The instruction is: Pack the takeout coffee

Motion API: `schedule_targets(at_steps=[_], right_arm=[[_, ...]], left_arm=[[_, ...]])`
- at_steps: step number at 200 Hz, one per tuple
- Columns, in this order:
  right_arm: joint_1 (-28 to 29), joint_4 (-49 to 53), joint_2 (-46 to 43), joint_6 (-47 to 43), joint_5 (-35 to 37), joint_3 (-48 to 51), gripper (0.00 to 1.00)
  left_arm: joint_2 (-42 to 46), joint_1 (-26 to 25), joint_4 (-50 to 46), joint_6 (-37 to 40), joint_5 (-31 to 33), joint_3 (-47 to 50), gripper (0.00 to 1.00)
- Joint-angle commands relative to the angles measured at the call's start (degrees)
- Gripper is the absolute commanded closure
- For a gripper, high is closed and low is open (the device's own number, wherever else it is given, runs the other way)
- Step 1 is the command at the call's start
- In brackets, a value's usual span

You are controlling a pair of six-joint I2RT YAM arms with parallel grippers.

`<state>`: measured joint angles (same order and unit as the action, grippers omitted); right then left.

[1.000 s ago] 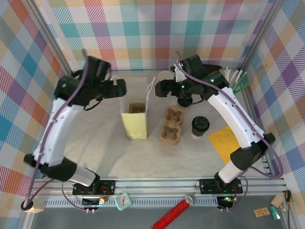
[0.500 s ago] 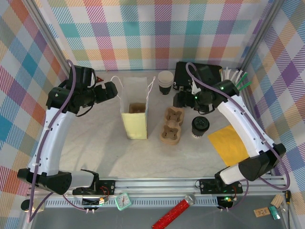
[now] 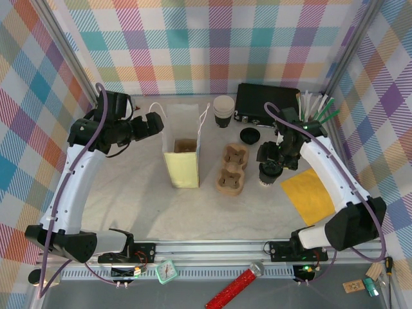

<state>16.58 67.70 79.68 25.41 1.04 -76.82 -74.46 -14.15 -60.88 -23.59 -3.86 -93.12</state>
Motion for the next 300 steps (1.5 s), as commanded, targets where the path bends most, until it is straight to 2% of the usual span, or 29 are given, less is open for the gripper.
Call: schedule_targets(at_steps=[1, 50, 123, 203, 300], right_arm=[[-1.17, -2.43, 2.01, -2.49, -0.28, 0.70, 0.22], [-1.29, -3.04, 5.99, -4.25, 3.19, 0.88, 0.22], [-1.30, -2.55, 7.71, -4.77, 5.27, 1.75, 0.14], [-1.18, -3.82, 9.36, -4.78, 3.62, 2.43, 0.15], [0.30, -3.68, 10.57, -4.71, 4.82, 3.43, 0.18]], left_arm=[[0.80, 0.62, 0.81, -0.94, -1.66, 0.65, 0.00], [0.24, 0.65, 0.89, -1.15, -2.55, 0.92, 0.00], [-0.78, 0.61, 1.03, -1.03, -3.15, 0.57, 0.00], [-2.49, 0.64, 1.38, -0.58, -4.29, 0.75, 0.00], [-2.64, 0.62, 0.59, -0.66, -5.11, -0.29, 0.00]])
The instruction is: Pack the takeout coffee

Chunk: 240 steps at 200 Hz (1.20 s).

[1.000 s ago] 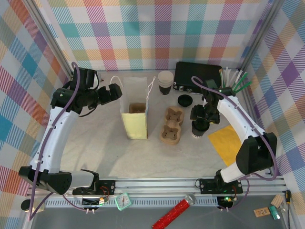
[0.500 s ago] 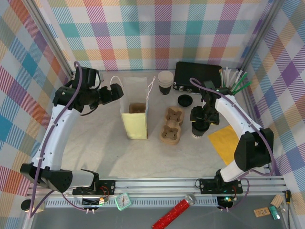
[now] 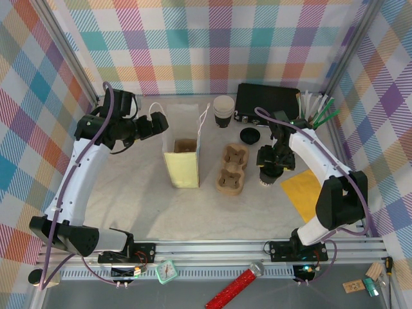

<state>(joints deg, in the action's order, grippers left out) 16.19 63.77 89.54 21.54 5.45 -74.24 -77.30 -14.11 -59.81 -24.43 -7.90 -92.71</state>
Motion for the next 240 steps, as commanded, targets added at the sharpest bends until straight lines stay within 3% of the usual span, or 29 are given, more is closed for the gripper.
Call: schedule_targets(at_steps=[1, 186, 240], right_arm=[[0.69, 0.28, 0.72, -0.82, 0.47, 0.85, 0.18], [2.79, 1.44, 1.90, -0.47, 2.81, 0.63, 0.18], [2.72, 1.27, 1.29, -0.38, 2.17, 0.48, 0.24]], left_arm=[[0.21, 0.57, -0.48, 0.17, -1.02, -0.72, 0.00], [2.00, 0.58, -1.18, 0.31, -0.96, 0.86, 0.00], [1.71, 0.57, -1.07, 0.21, -1.17, 0.25, 0.00]])
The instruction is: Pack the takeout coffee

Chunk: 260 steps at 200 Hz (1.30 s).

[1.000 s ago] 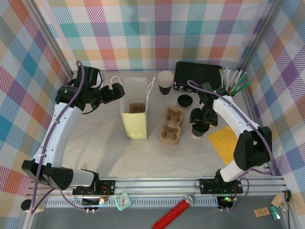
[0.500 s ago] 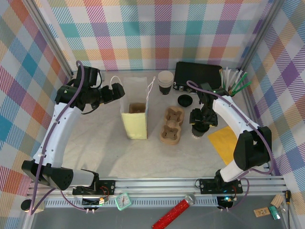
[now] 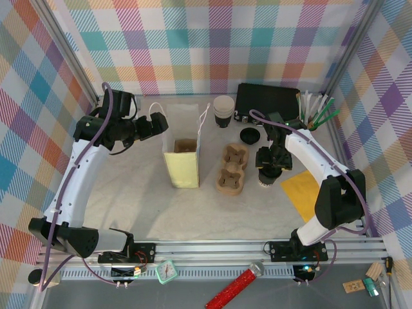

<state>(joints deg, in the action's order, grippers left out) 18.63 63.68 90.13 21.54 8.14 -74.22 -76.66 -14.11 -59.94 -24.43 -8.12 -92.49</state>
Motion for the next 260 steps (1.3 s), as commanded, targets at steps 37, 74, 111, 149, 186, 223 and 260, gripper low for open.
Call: schedule_targets(at_steps=[37, 74, 111, 149, 186, 223, 260], right_arm=[[0.29, 1.78, -0.73, -0.36, -0.48, -0.14, 0.27], [0.33, 2.58, -1.86, -0.26, -0.59, -1.15, 0.27], [0.34, 2.71, -2.95, 0.17, -0.97, -2.22, 0.27], [0.31, 2.81, -2.94, 0.41, -1.81, -3.43, 0.30], [0.33, 3.62, -4.37, 0.16, -1.63, -5.22, 0.30], [0.34, 5.20, -6.05, -0.79, -2.34, -8.67, 0.30], [0.33, 7.35, -7.52, -1.39, -2.23, -12.74, 0.30]], left_arm=[[0.76, 0.53, -0.87, 0.08, -1.28, 0.03, 0.00], [0.47, 0.57, -0.19, 0.08, -1.37, 0.28, 0.00], [-1.10, 0.62, 0.45, 0.13, -1.76, -0.47, 0.00], [-1.32, 0.57, 0.62, 0.17, -2.01, -1.22, 0.00], [-1.07, 0.57, 0.27, 0.17, -1.71, -0.85, 0.00], [-1.78, 0.57, 0.44, 0.17, -1.84, -1.50, 0.00], [-2.13, 0.57, 1.14, 0.00, -2.42, -1.82, 0.00]])
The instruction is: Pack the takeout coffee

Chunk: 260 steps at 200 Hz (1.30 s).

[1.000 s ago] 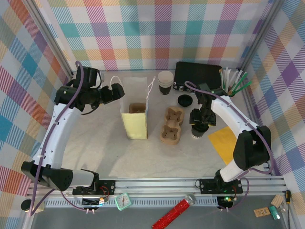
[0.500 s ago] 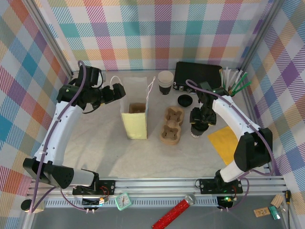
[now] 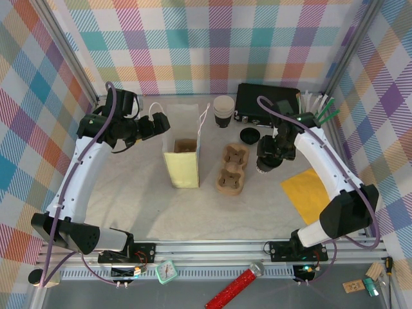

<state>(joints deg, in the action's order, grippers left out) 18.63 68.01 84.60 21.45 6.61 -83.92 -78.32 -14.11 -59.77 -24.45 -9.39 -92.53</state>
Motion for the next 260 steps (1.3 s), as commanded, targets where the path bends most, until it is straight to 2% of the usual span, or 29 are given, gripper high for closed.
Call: schedule_targets(at_steps=[1, 117, 214, 260], right_arm=[[0.30, 3.06, -2.03, -1.31, -0.71, -3.11, 0.30], [0.70, 7.13, -4.16, -2.25, -4.80, -14.09, 0.30], [0.79, 5.47, -5.58, -2.04, -4.70, -11.71, 0.30], [0.78, 5.46, -5.00, -2.25, -7.53, -16.91, 0.30]], left_arm=[[-0.49, 0.57, 1.01, 0.02, -1.11, -1.73, 0.00], [-1.65, 0.57, 1.50, -0.35, -2.11, -2.48, 0.00], [-0.78, 0.57, 1.32, -0.56, -2.35, -1.97, 0.00], [-1.29, 0.57, 1.67, -0.69, -2.52, -2.37, 0.00]])
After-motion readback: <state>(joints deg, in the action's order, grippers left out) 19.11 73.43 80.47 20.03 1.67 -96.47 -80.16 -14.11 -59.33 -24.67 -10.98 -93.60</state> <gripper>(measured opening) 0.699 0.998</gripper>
